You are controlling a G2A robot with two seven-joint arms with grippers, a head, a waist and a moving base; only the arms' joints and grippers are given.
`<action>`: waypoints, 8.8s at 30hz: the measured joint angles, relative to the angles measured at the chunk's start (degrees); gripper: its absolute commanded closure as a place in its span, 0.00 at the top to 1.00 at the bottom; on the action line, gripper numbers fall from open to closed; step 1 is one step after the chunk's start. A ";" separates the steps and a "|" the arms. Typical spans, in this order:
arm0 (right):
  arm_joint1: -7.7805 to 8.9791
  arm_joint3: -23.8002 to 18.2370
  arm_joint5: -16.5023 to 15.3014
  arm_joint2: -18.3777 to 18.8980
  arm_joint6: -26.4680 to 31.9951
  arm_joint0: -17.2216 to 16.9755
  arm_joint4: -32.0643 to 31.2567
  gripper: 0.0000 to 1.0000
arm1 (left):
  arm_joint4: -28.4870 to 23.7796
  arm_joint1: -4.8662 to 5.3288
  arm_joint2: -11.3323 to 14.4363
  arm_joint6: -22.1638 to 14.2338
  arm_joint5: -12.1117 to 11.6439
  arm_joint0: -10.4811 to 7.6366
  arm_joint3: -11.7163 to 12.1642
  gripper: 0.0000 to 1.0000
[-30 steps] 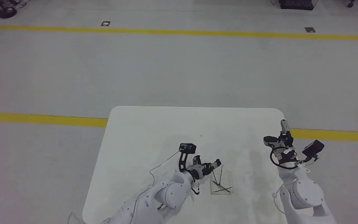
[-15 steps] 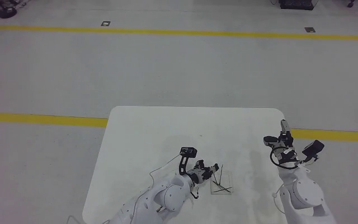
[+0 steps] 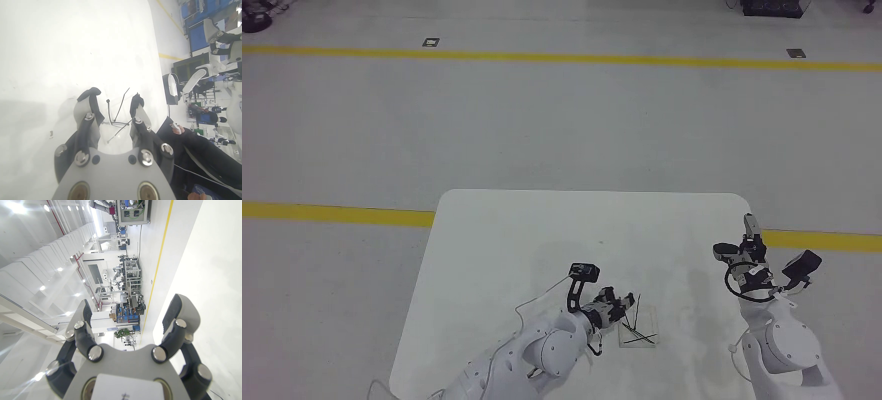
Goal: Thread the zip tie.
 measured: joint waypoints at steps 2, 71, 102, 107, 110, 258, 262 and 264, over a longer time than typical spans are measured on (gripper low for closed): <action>0.00 0.00 0.00 0.00 0.00 0.00 0.00 1.00 | -0.02 -0.03 0.03 -0.13 -0.07 -0.04 0.00 0.29; 0.00 0.00 0.00 0.00 0.00 0.00 0.00 1.00 | 0.13 -0.52 -0.66 -2.16 0.50 -0.72 1.83 0.00; 0.00 0.00 0.00 0.00 0.00 0.00 0.00 1.00 | 3.97 3.65 -9.34 -2.04 -1.86 9.60 -19.81 0.00; 0.00 0.00 0.00 0.00 0.00 0.00 0.00 1.00 | 2.00 5.12 -14.98 -2.29 -4.19 13.43 -24.45 0.00; 0.00 0.00 0.00 0.00 0.00 0.00 0.00 1.00 | 1.16 5.81 -18.29 -1.47 -5.49 15.41 -25.60 0.00; 2.60 3.08 -12.20 -14.10 23.96 1.30 -71.23 1.00 | 0.48 6.98 -23.23 -1.68 -9.02 18.29 -25.52 0.00; 2.60 3.08 -12.19 -14.10 23.96 1.30 -71.23 1.00 | 0.48 6.98 -23.23 -1.68 -9.02 18.29 -25.52 0.00; 2.60 3.08 -12.19 -14.10 23.96 1.30 -71.23 1.00 | 0.48 6.98 -23.23 -1.68 -9.02 18.29 -25.52 0.00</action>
